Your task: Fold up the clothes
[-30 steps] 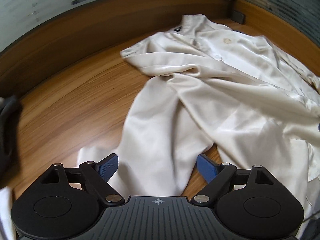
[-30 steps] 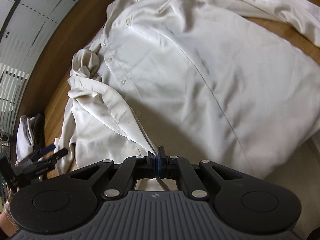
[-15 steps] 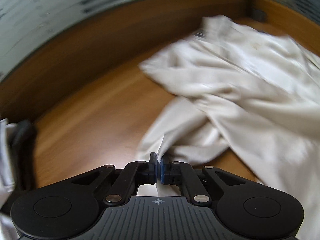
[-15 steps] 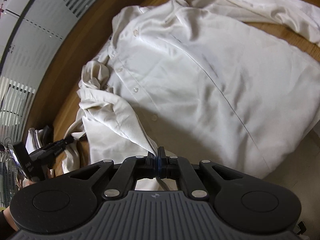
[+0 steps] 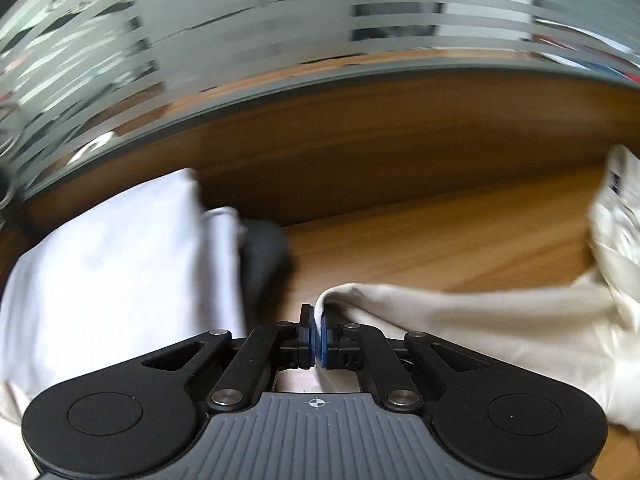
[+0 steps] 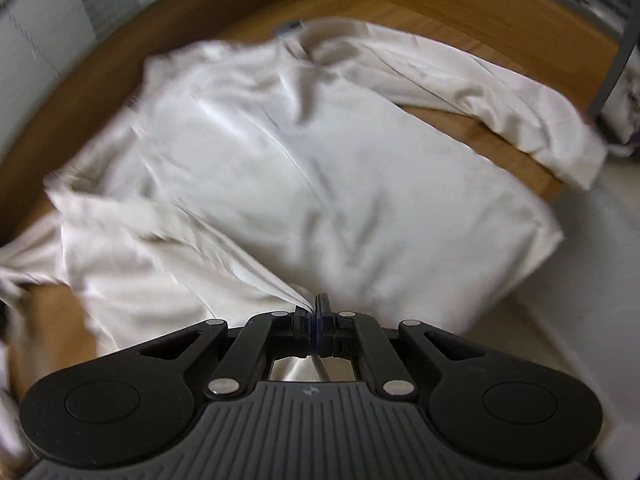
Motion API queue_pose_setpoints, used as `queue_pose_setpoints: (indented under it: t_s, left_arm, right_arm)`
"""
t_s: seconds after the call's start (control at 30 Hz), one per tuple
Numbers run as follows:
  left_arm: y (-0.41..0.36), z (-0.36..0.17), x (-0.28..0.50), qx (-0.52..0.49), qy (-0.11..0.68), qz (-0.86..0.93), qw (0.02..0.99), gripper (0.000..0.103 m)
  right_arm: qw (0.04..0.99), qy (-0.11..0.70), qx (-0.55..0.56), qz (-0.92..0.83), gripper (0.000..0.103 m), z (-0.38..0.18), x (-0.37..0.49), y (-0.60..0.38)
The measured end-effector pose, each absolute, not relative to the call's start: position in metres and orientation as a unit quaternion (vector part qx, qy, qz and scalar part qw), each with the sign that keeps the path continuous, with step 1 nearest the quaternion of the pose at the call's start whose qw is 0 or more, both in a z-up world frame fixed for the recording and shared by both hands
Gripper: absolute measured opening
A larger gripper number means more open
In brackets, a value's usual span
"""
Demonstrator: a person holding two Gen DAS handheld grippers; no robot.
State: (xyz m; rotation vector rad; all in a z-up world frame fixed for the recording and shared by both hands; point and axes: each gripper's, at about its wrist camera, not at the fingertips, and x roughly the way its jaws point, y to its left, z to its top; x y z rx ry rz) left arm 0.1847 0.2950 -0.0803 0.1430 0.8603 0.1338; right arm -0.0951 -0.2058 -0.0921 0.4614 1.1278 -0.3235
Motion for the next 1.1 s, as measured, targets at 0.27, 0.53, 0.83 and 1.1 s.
queue_pose_setpoints:
  t_s: [0.27,0.53,0.83,1.1]
  left_arm:
    - [0.306,-0.077,0.171,0.06,0.417,0.052,0.906,0.043]
    - [0.292,-0.062,0.151,0.09,0.395,-0.01,0.914,0.058]
    - [0.266,-0.059,0.158,0.084,0.419,-0.112,0.897,0.062]
    - [0.24,-0.065,0.174,0.122,0.423,-0.178,0.88,0.07]
  right_arm:
    - [0.825,0.524,0.162,-0.138,0.034,-0.089,-0.087,-0.187]
    - [0.87,0.482,0.098,-0.044,0.039,-0.041,-0.026,-0.144]
    - [0.869,0.478,0.069,0.104,0.039,-0.035,0.079,-0.06]
    - [0.85,0.483,0.027,0.209,0.039,-0.058,0.161,0.004]
